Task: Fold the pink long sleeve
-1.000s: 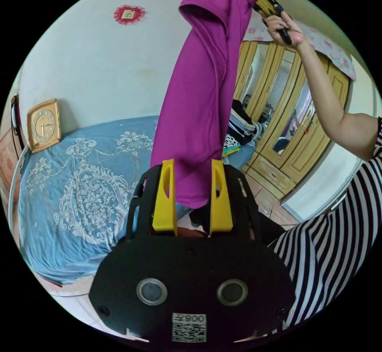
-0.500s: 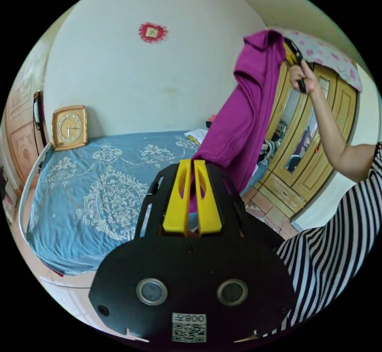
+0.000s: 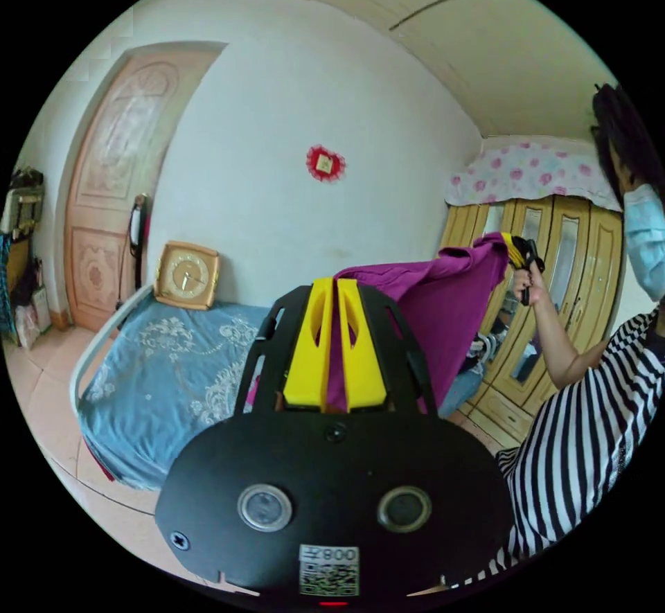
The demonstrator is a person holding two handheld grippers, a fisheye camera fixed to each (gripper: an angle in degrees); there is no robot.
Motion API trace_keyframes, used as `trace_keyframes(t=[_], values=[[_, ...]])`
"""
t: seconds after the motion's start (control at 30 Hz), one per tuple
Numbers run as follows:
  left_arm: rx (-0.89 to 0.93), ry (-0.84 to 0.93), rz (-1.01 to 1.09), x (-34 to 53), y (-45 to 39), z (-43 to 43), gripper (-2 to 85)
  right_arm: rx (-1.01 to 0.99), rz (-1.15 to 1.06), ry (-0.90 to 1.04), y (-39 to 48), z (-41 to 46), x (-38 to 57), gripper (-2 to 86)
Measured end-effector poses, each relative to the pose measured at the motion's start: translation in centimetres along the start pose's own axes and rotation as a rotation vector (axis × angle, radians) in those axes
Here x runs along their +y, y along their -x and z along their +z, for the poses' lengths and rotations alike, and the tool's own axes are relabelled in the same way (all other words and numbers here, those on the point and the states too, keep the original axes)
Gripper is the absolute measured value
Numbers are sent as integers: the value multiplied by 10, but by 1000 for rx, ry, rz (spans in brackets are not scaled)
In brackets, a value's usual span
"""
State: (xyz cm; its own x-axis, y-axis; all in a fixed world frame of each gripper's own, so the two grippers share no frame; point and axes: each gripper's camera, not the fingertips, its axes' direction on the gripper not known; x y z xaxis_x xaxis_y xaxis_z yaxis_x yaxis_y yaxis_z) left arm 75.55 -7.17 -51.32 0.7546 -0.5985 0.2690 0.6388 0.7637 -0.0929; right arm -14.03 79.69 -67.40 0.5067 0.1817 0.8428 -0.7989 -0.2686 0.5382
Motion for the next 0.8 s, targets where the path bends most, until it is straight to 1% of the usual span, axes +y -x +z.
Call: trace_keyframes(t=[0.1, 0.2, 0.3, 0.4, 0.5, 0.53, 0.57, 0.6, 0.63, 0.67, 0.7, 0.73, 0.77, 0.8], values=[[-41, -62, 66, -32, 9, -23, 9, 11, -30, 18, -10, -5, 13, 4], [-90, -74, 151, -63, 16, -28, 9, 37, -52, 45, -25, -4, 21, 4], [-122, -79, 209, -94, 30, -17, 9, 77, -62, 65, -52, -2, 21, 4], [-149, -79, 246, -122, 53, 7, 9, 96, -32, 64, -100, -1, 15, 4], [-174, -31, 257, -147, 89, 54, 9, 120, 30, 68, -171, 6, 2, 4], [-178, -14, 251, -152, 99, 66, 9, 139, 62, 82, -206, 12, -4, 4], [-184, 30, 232, -160, 120, 95, 10, 166, 102, 99, -245, 20, -10, 4], [-191, 77, 208, -166, 143, 125, 10, 181, 122, 110, -266, 25, -13, 4], [-193, 106, 189, -168, 155, 142, 10, 224, 169, 138, -310, 36, -18, 4], [-192, 166, 150, -171, 180, 176, 10, 253, 218, 168, -357, 48, -22, 5], [-208, 237, 127, -170, 205, 212, 11, 272, 240, 191, -382, 55, -24, 5], [-223, 271, 114, -168, 217, 230, 12, 313, 307, 230, -433, 69, -24, 5], [-247, 336, 98, -162, 241, 265, 13, 312, 381, 256, -487, 83, -21, 6], [-269, 412, 79, -150, 267, 299, 14, 310, 419, 279, -513, 90, -18, 6]])
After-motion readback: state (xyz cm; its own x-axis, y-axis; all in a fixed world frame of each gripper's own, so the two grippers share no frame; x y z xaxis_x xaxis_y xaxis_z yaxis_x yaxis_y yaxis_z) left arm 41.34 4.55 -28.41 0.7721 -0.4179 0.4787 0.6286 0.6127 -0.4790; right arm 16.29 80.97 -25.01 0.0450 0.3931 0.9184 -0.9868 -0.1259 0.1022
